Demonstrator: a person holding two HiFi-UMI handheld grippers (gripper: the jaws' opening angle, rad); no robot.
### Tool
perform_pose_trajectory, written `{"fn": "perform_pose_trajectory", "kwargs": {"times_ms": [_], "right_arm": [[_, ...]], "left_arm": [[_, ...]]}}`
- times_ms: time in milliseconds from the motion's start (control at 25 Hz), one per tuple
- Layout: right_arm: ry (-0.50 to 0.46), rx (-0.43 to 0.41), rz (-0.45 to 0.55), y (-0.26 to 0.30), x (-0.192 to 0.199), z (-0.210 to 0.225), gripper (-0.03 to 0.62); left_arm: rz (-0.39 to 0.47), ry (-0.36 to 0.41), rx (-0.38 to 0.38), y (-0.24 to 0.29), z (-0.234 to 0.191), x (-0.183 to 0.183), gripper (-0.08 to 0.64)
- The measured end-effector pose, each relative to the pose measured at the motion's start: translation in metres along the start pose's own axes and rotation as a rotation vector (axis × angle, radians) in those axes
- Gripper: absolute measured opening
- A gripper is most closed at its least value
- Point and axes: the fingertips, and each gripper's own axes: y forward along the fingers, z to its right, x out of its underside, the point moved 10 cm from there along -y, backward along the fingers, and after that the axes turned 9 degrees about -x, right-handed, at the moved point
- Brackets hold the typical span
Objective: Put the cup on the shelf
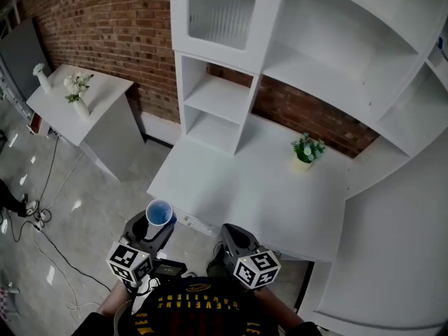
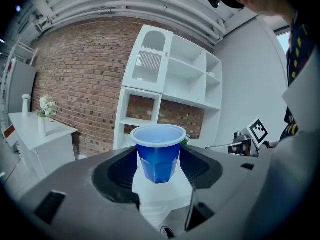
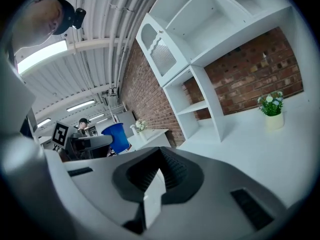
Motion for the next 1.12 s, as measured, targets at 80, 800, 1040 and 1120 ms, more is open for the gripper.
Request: {"fn": "perform_pose_trajectory", "kwargs": {"times_ms": [80, 800, 1040, 1120], "right_arm": [[0.001, -0.015, -0.007, 0.008, -0.01, 0.016, 0.003], [0.006, -0.098, -0.037, 0.046, -0.074, 0.142, 0.003], [0.003, -0.086, -0.032, 0.047, -0.081, 0.157, 0.003], [0.005, -0.07, -0.031, 0.049, -0.082, 0.16, 0.003]], "left_arm": [[0.01, 0.002, -0.01, 0.016, 0.003, -0.009, 0.269], [0.02, 0.017, -0.088, 0.134, 0.026, -0.053, 0.268], [0.022, 0.022, -0.091, 0.15, 0.021, -0.057, 0.268], [0.016, 0.022, -0.081, 0.157, 0.015, -0.056, 0.268]]}}
